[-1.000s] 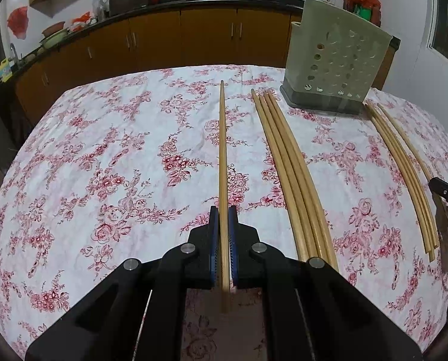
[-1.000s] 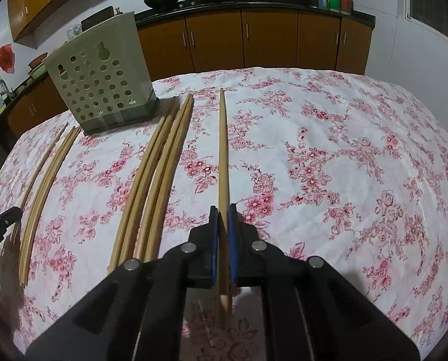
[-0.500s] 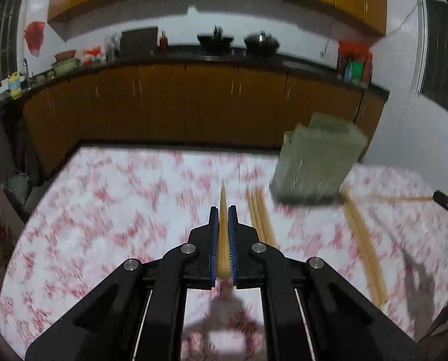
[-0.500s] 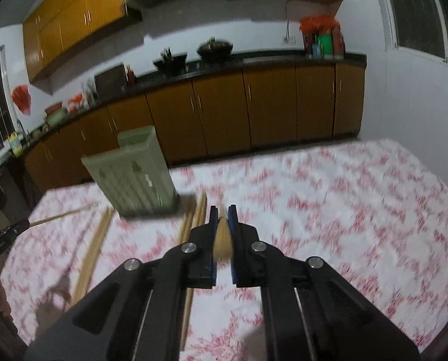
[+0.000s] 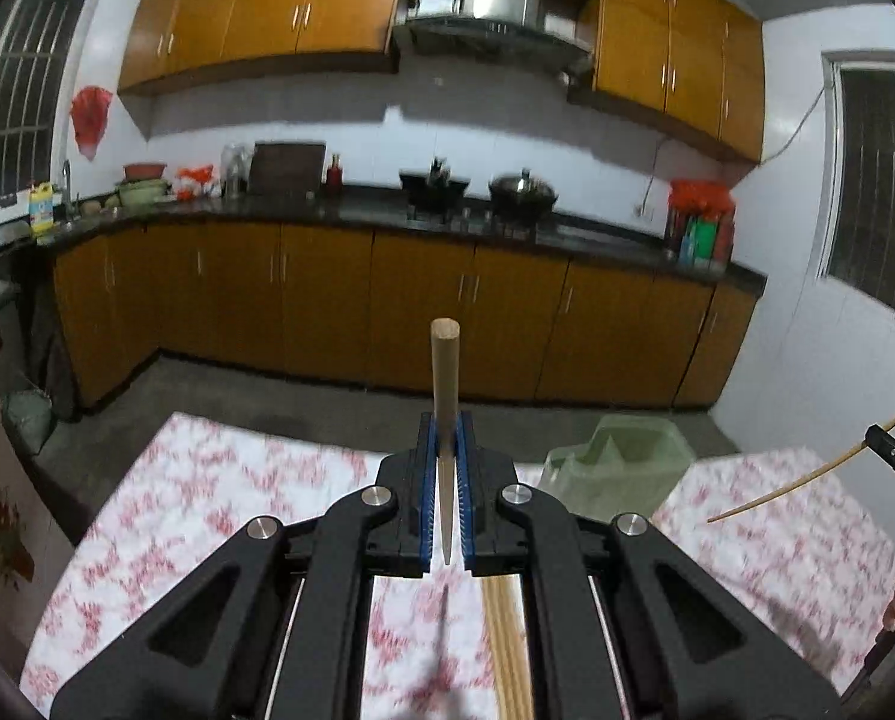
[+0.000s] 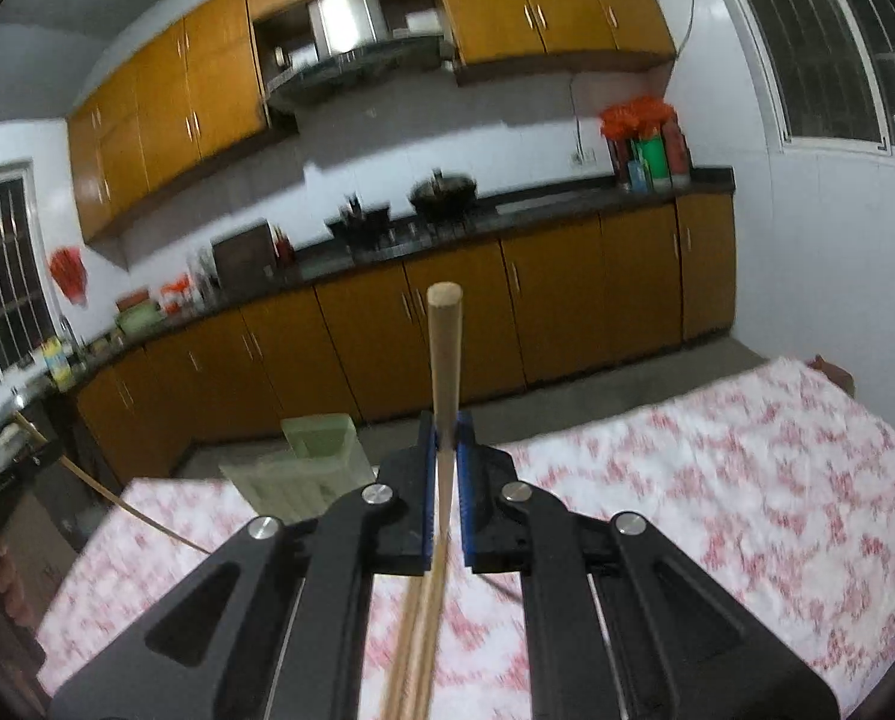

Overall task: Organize utensils
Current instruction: 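Lift both held chopsticks upright and carry them over the green holder, then open both tools to drop the chopsticks into the green holder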

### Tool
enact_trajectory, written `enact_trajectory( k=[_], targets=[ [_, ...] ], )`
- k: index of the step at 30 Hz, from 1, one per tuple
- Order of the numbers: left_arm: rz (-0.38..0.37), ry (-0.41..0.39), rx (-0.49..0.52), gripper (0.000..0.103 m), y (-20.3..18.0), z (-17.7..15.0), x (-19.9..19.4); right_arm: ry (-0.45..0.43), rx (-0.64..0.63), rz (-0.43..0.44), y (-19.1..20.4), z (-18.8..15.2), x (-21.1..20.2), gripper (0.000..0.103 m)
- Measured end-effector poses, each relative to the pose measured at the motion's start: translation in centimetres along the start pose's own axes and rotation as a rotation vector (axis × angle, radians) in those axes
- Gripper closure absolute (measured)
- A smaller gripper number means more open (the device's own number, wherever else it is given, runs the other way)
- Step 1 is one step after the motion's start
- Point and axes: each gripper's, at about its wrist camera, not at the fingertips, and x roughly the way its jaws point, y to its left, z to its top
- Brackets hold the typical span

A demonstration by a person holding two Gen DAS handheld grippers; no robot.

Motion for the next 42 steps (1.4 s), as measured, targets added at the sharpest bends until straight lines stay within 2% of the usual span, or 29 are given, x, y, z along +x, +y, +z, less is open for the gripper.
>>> enact_trajectory(
  k=[6,12,19,27,29,30,31,33,37,40,42],
  targets=[
    [-0.067,-0.118,-0.035,0.096,-2.1,3.3,-1.2,-0.094,-0.004,0.083,2.1,2.6,-0.2,0.095],
    [-0.148,-0.162,-0.038,0.096,-4.6,3.8,-1.2,-0.099,-0.044,0.15,4.6,3.2,1.1,0.095],
    [-0.178,-0.123,-0.024,0.096,-6.9,2.9,1.7,0.011,-0.096,0.133,6.4,2.5,5.1,0.095],
    [-0.16,-0.014,-0.013,0.096,-8.2,1.3,5.2,0.083,-0.124,0.099,7.6,1.4,8.2,0.093],
    [-0.164,-0.012,-0.016,0.093,-7.9,1.0,5.0,0.08,-0.125,0.103,7.6,1.3,7.9,0.086],
    [-0.16,-0.017,-0.018,0.084,-7.8,1.1,4.9,0.071,-0.123,0.102,7.5,1.3,7.6,0.079],
    [-0.155,-0.024,-0.02,0.067,-7.6,1.1,4.8,0.065,-0.12,0.101,7.4,1.4,7.3,0.075],
    [-0.146,-0.051,-0.029,0.057,-7.4,1.2,4.3,0.055,-0.114,0.1,7.2,1.5,6.7,0.072],
    [-0.151,-0.077,-0.045,0.056,-6.8,1.6,3.2,0.027,-0.084,0.089,6.1,2.0,4.9,0.067],
    [-0.15,-0.107,-0.065,0.055,-6.0,1.7,1.8,0.015,-0.072,0.047,4.6,1.9,3.4,0.063],
    [-0.143,-0.13,-0.079,0.054,-5.3,1.5,0.6,0.038,-0.058,0.003,3.1,1.3,2.8,0.062]
  ],
)
